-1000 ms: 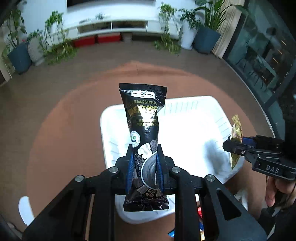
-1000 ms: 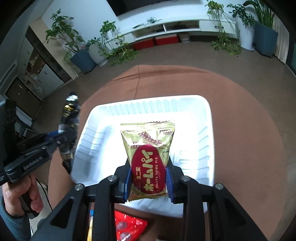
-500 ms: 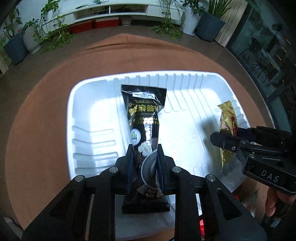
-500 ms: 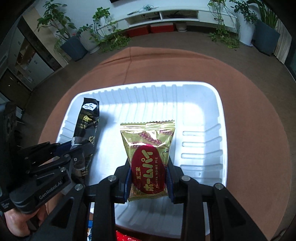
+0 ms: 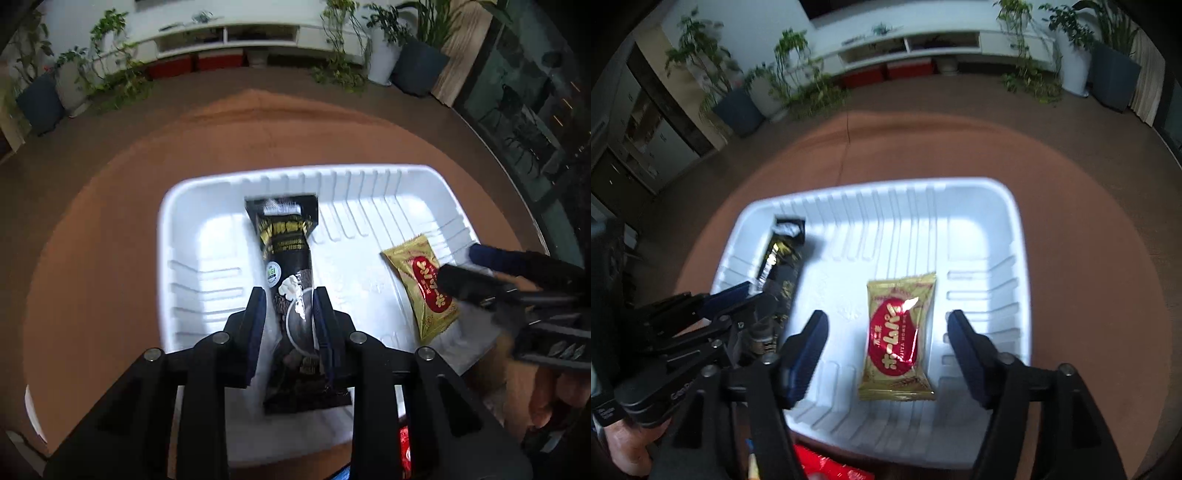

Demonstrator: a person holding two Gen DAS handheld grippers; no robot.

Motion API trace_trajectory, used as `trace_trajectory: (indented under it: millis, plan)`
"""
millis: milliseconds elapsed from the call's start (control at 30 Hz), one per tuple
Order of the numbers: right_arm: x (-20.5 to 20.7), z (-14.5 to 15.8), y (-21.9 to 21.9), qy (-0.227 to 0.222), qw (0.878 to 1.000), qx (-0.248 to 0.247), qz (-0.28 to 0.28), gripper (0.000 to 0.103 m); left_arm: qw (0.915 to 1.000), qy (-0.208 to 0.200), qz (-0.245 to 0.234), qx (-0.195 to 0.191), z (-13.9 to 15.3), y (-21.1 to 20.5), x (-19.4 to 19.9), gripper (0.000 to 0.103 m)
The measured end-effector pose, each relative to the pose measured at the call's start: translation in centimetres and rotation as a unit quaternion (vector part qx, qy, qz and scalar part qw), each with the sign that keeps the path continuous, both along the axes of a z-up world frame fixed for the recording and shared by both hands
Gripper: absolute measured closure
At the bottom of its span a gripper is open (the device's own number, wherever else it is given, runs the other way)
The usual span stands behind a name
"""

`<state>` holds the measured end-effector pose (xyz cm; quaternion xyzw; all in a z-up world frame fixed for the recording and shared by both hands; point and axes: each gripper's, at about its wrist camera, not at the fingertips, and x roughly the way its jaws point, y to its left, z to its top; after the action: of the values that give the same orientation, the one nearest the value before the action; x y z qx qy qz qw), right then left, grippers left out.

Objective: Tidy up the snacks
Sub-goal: 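Move both tools back over the snack pile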

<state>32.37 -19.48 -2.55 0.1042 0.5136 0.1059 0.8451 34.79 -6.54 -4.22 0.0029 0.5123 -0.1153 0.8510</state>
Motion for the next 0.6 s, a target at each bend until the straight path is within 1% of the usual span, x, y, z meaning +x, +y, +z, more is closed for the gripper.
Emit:
trace_trajectory:
  millis: [33, 67, 100, 133, 167, 200, 233, 267, 300, 333, 367, 400, 467, 533, 600]
  plan:
    - [-0.3, 0.8, -0.2, -0.009, 1.0, 0.004, -0.002, 0.022, 1.0, 0.002, 0.002, -0.001, 0.5, 0.3, -0.2, 0.076]
    - [-1.0, 1.9, -0.6, -0.022, 1.0, 0.013, -0.002, 0.021, 1.0, 0.002, 0.001, -0.008, 1.0, 0.7, -0.6, 0.076]
    - [-1.9, 3.1, -1.0, -0.043, 0.999, 0.033, 0.001, 0.02, 0.9998, -0.001, -0.003, -0.02, 1.5, 1.1, -1.2, 0.076]
    - [-3.0, 4.3, -1.5, -0.064, 0.996, 0.056, 0.0, 0.018, 0.9993, -0.008, -0.005, -0.036, 2.4, 1.7, -2.1, 0.074]
    - [-3.9, 5.2, -1.9, -0.079, 0.994, 0.072, -0.004, 0.015, 0.9984, -0.012, -0.012, -0.054, 3.1, 2.2, -3.2, 0.054]
    - [-4.8, 6.0, -2.2, -0.092, 0.992, 0.086, -0.006, 0.006, 0.9979, -0.004, -0.022, -0.06, 3.5, 2.6, -4.3, 0.031]
    - [-5.6, 6.8, -2.4, -0.104, 0.989, 0.101, -0.005, 0.0, 0.9977, 0.001, -0.027, -0.062, 3.8, 2.8, -5.0, 0.001]
    - [-7.0, 7.7, -2.8, -0.118, 0.986, 0.121, 0.002, 0.0, 0.9973, 0.001, -0.034, -0.065, 4.0, 2.9, -6.0, 0.0]
    - [-8.1, 8.2, -3.1, -0.125, 0.983, 0.134, 0.009, 0.0, 0.9977, -0.008, -0.035, -0.057, 4.3, 3.0, -7.2, 0.0]
    - [-9.0, 8.6, -3.3, -0.13, 0.981, 0.146, 0.014, 0.0, 0.9982, -0.031, -0.029, -0.043, 4.8, 3.2, -8.5, 0.0]
    - [-10.2, 9.1, -3.6, -0.136, 0.977, 0.163, 0.016, 0.0, 0.9975, -0.063, -0.025, -0.019, 5.3, 3.2, -10.2, 0.0]
    - [-11.5, 9.5, -3.6, -0.139, 0.974, 0.176, 0.015, 0.0, 0.996, -0.085, -0.027, 0.003, 5.8, 3.1, -11.6, 0.0]
    - [-13.8, 10.0, -4.3, -0.131, 0.972, 0.193, 0.01, 0.0, 0.9939, -0.104, -0.025, 0.028, 6.2, 3.0, -14.3, 0.0]
    - [-16.2, 10.0, -4.6, -0.127, 0.972, 0.199, 0.0, 0.001, 0.9928, -0.11, -0.028, 0.037, 6.7, 3.2, -16.8, 0.0]
    - [-19.0, 9.7, -5.0, -0.117, 0.975, 0.189, -0.02, 0.003, 0.9906, -0.131, -0.025, 0.028, 7.3, 3.8, -19.8, 0.0]
